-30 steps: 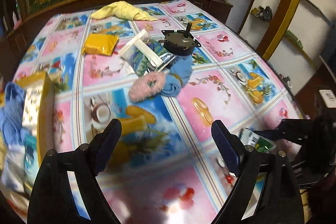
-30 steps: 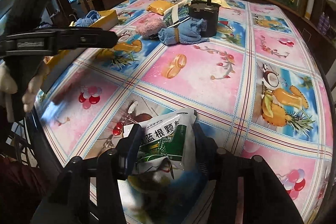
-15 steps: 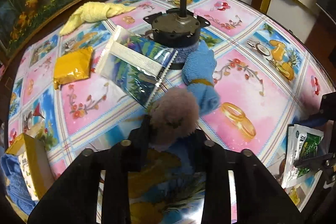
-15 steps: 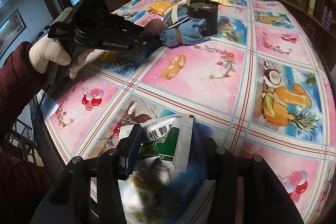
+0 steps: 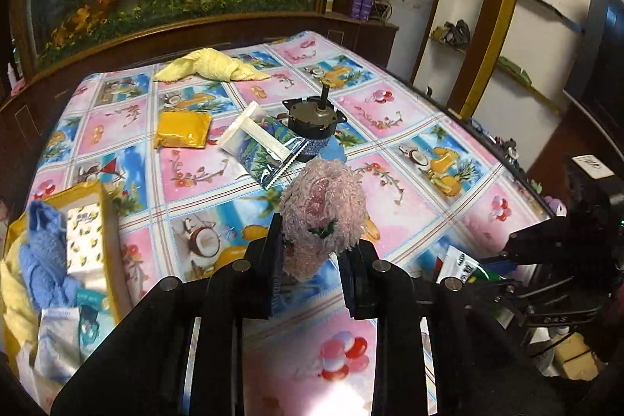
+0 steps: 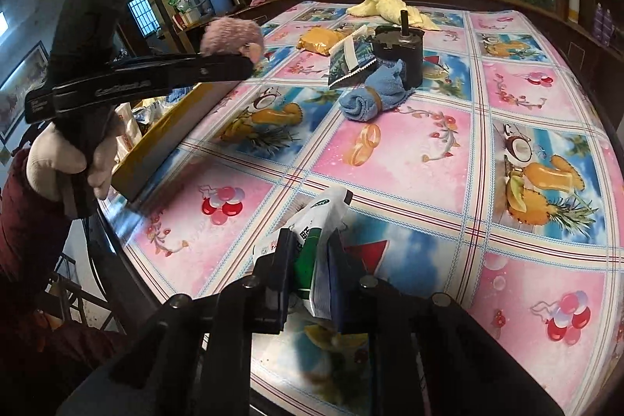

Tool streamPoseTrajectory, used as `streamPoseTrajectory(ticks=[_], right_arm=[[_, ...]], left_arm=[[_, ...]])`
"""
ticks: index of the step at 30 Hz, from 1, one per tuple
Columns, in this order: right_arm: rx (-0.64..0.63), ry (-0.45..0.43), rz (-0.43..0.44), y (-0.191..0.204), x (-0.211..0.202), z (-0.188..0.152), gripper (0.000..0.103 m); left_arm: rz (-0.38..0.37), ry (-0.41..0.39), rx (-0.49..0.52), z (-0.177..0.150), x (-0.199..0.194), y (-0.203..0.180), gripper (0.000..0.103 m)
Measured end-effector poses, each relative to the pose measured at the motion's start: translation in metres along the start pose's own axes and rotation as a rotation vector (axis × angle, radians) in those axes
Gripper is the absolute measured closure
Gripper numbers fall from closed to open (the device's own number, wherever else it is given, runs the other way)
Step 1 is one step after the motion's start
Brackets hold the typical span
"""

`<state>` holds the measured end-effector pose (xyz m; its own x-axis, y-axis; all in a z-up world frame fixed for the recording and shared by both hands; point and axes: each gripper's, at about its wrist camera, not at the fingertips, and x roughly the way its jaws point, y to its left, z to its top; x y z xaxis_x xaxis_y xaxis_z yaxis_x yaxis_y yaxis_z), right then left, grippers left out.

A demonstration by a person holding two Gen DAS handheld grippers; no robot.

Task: Organize soft objects
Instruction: 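Carry the sachet and pink fuzzy ball into the tray with both grippers, then release the sachet and fuzzy ball in the tray and withdraw both grippers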

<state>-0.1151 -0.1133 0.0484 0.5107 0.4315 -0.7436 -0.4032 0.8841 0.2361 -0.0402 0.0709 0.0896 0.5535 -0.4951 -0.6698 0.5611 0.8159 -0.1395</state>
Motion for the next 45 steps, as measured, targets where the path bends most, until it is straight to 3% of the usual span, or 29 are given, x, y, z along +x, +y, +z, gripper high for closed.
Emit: streamPoseTrajectory(ticks=[5,9,14,19,23,27,29,31,35,38,45], right_arm=[[0.018,-0.037,0.053,0.012,-0.005,0.012,0.088],[0.008,-0.049,0.113,0.031,0.001,0.029,0.088],[-0.053,-0.06,0.187,0.075,0.015,0.052,0.088],[-0.13,-0.047,0.245,0.126,0.038,0.076,0.088],[-0.163,-0.02,0.273,0.155,0.062,0.094,0.088],[-0.196,0.001,0.269,0.177,0.083,0.11,0.088],[-0.222,0.019,0.259,0.189,0.096,0.116,0.088],[-0.242,0.033,0.246,0.196,0.105,0.118,0.088],[-0.242,0.049,0.213,0.199,0.125,0.124,0.077],[-0.204,0.038,0.156,0.191,0.132,0.129,0.077],[-0.101,-0.006,0.148,0.16,0.117,0.133,0.074]], left_arm=[[0.028,-0.071,-0.118,-0.032,-0.062,0.021,0.079],[0.122,-0.069,-0.175,-0.065,-0.092,0.04,0.079],[0.23,-0.042,-0.244,-0.099,-0.105,0.064,0.078],[0.339,-0.016,-0.322,-0.113,-0.104,0.093,0.078],[0.423,0.001,-0.308,-0.117,-0.103,0.097,0.074],[0.455,0.001,-0.3,-0.117,-0.108,0.097,0.067],[0.477,-0.015,-0.311,-0.117,-0.115,0.101,0.053],[0.488,-0.038,-0.341,-0.12,-0.126,0.109,0.048],[0.498,-0.071,-0.413,-0.128,-0.14,0.126,0.047],[0.51,-0.102,-0.463,-0.132,-0.148,0.133,0.045],[0.544,-0.155,-0.566,-0.137,-0.167,0.143,0.045]])
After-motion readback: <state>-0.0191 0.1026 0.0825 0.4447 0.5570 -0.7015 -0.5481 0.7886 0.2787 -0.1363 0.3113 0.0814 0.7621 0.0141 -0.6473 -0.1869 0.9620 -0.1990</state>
